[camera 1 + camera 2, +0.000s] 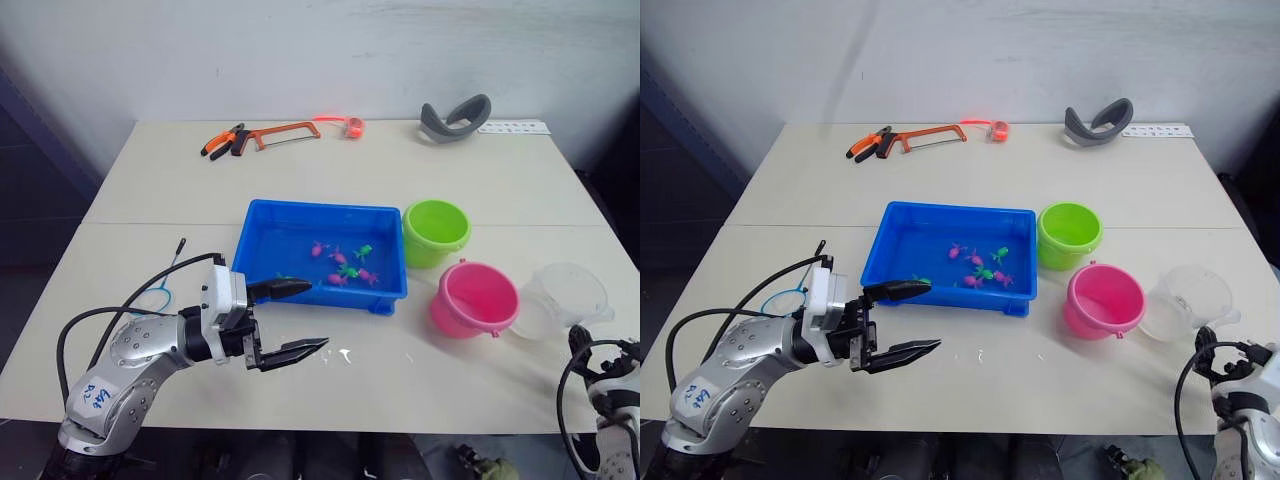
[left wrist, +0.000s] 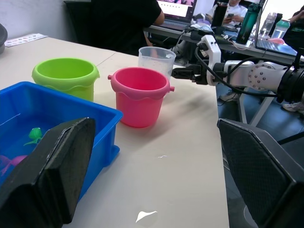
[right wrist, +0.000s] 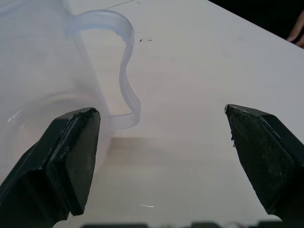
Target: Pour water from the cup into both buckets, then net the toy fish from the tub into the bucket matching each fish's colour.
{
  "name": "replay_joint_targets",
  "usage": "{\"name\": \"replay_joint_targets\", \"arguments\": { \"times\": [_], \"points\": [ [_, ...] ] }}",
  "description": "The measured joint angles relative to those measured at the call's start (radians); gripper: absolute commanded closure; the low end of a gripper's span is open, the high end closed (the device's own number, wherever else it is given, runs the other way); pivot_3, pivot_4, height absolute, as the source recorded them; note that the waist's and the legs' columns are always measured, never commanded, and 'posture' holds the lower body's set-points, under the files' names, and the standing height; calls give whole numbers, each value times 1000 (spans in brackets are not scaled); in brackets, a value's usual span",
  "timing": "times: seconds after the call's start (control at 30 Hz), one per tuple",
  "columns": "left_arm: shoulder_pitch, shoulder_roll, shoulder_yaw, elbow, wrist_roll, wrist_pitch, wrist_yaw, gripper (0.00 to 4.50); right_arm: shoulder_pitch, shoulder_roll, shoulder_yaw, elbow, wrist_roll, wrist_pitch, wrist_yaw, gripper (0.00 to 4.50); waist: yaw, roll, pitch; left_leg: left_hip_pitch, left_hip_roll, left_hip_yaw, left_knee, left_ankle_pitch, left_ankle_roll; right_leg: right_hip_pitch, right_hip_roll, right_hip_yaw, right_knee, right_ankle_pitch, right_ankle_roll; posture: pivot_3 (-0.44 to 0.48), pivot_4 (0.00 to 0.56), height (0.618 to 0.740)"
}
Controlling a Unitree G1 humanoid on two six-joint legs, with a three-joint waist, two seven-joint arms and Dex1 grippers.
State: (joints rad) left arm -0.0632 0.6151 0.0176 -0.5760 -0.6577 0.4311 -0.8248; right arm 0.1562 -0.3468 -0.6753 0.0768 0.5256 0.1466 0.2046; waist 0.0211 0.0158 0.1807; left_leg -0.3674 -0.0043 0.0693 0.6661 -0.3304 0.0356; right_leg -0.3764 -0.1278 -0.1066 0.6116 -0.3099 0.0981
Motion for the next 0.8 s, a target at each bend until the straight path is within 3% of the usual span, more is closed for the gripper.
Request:
{"name": "replay_joint_targets", "arguments": {
  "times": [0.8],
  "points": [
    [-15, -32, -30, 39, 63, -49, -4, 27, -194, -97, 0, 257, -28, -52, 91, 0, -7, 0, 0, 0, 0, 0, 0, 1, 0, 0, 0, 0, 0, 0, 0, 0, 150, 740]
  ]
}}
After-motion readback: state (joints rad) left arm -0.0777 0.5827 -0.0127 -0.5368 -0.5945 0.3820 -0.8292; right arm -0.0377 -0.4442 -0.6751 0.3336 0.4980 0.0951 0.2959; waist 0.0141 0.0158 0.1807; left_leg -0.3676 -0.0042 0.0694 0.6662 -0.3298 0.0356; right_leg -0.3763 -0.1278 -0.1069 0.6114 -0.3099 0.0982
